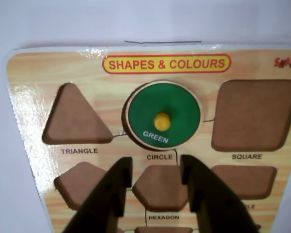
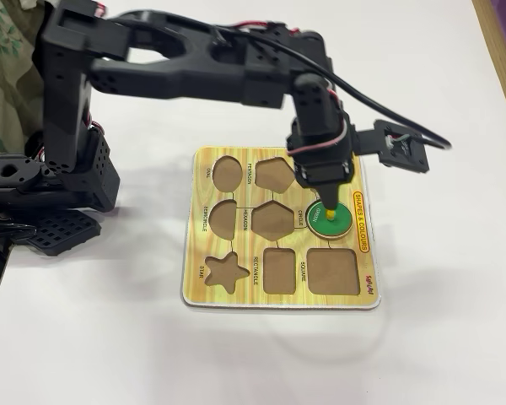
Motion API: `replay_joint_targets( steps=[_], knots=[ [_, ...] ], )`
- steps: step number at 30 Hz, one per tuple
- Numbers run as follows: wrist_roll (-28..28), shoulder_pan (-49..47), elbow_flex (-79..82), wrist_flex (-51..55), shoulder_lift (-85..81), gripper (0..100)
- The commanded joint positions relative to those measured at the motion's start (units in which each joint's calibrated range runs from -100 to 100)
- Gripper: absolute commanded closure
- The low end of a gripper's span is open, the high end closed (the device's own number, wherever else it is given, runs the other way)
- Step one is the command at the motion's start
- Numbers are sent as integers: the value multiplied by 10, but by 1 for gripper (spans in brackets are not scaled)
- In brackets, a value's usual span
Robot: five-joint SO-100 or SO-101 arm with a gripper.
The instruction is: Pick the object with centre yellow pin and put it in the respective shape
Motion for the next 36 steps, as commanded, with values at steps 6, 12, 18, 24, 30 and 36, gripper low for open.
replay_joint_targets(
  steps=[6, 12, 18, 24, 30, 36],
  knots=[
    [-3, -11, 128, -6, -193, 88],
    [-3, -11, 226, -6, -316, 88],
    [-4, -11, 335, -6, -445, 88],
    [-4, -11, 450, -6, -580, 88],
    [-4, -11, 534, -7, -723, 88],
    [-4, -11, 613, -7, -871, 88]
  ],
)
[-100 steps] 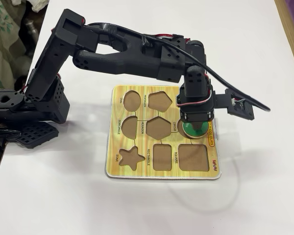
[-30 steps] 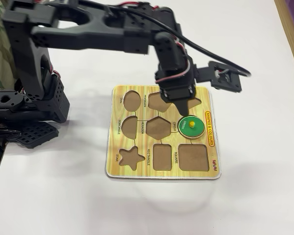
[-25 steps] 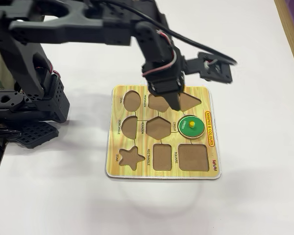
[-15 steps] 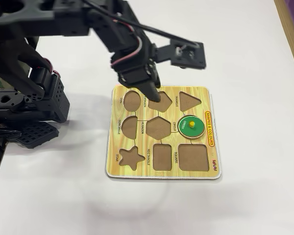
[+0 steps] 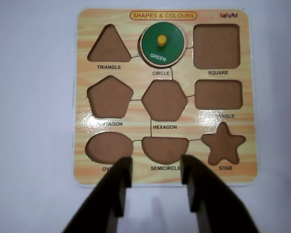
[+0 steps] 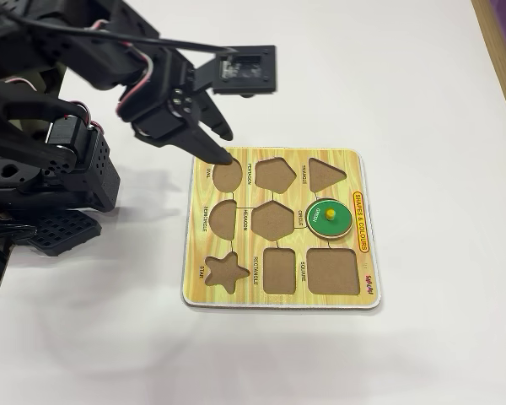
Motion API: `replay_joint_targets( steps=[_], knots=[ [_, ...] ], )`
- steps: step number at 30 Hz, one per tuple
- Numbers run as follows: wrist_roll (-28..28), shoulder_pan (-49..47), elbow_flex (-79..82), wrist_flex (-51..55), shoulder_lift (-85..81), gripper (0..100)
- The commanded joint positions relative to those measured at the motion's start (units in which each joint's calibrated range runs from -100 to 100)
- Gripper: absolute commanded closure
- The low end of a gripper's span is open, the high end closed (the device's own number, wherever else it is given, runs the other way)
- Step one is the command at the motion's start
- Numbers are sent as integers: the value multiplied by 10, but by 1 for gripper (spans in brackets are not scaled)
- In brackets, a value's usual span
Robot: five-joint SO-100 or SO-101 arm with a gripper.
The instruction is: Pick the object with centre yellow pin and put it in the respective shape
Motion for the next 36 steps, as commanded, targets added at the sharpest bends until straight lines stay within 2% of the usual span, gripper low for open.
replay_joint_targets(
  steps=[1, 13, 25, 36],
  knots=[
    [-4, -4, 32, -7, -107, 88],
    [-4, -3, 149, -7, -386, 88],
    [-5, 3, 353, -8, -394, 88],
    [-5, 6, 474, -8, -394, 88]
  ],
)
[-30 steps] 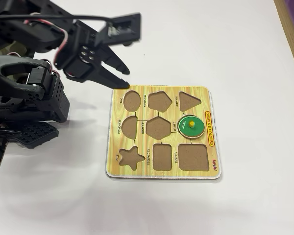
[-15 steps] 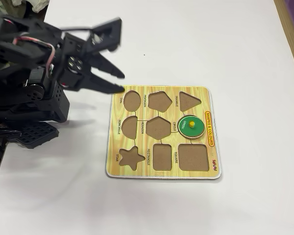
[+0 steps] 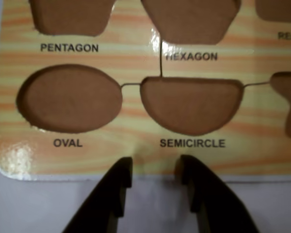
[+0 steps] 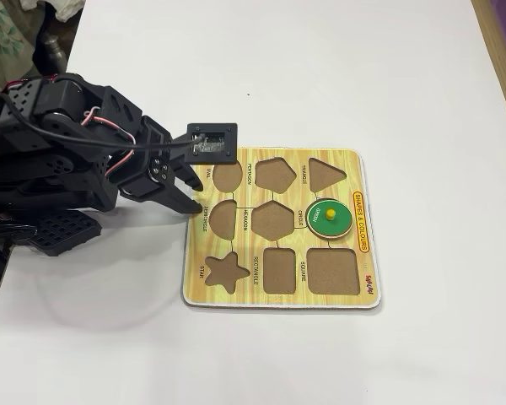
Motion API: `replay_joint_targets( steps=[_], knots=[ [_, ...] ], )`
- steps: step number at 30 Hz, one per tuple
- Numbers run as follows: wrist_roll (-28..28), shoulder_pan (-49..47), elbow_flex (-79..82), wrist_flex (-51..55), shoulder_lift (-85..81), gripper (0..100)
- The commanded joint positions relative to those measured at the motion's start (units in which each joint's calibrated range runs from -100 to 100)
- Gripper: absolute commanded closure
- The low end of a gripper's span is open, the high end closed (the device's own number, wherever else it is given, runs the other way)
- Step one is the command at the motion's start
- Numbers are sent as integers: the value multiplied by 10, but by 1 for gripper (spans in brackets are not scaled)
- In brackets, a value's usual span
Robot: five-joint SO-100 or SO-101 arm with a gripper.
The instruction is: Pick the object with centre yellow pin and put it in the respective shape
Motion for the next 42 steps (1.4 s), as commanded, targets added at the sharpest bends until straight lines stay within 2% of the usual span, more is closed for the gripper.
replay_joint_targets(
  steps=[1, 42],
  knots=[
    [-4, 7, 20, -9, 0, 88],
    [3, 6, 20, 2, 6, 88]
  ],
)
